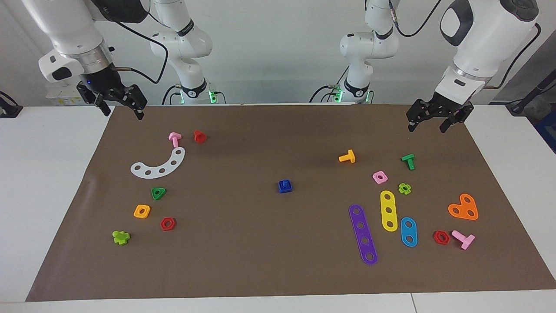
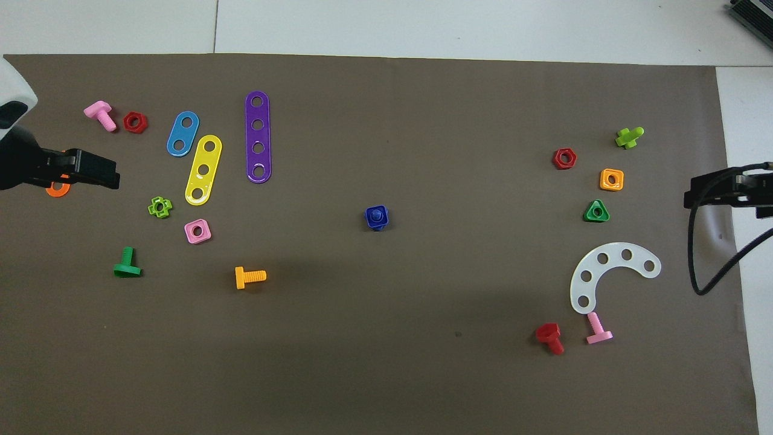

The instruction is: Unscrew and place screws in storage area

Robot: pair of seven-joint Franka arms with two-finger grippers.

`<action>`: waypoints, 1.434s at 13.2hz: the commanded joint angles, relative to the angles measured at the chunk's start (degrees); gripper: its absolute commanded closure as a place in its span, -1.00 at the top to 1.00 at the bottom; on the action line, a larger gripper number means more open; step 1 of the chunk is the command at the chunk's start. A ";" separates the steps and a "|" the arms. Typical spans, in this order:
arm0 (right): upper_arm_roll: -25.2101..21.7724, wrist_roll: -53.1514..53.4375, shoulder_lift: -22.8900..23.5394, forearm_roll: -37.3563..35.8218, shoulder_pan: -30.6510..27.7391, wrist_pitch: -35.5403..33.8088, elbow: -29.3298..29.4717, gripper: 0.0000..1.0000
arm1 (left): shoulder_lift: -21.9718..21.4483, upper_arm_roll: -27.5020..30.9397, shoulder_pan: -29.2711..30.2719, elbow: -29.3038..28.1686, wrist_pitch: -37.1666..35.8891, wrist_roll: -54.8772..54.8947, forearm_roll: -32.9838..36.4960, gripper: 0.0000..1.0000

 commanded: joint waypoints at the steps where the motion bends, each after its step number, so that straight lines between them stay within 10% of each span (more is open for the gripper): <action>1: -0.02 -0.79 -1.14 0.30 -0.10 -0.39 -1.08 1.00 | -0.73 0.11 0.34 -0.66 0.71 1.11 -1.01 1.00; 11: -0.02 -0.79 -1.06 0.21 -0.10 -0.39 -1.08 1.00 | -6.09 -0.77 -7.99 -14.36 9.03 -10.73 -0.92 1.00; 19: -0.02 -0.79 -1.06 0.21 -0.10 -0.39 -0.99 1.00 | 5.33 -0.68 -23.03 -13.14 23.03 -32.72 -1.10 1.00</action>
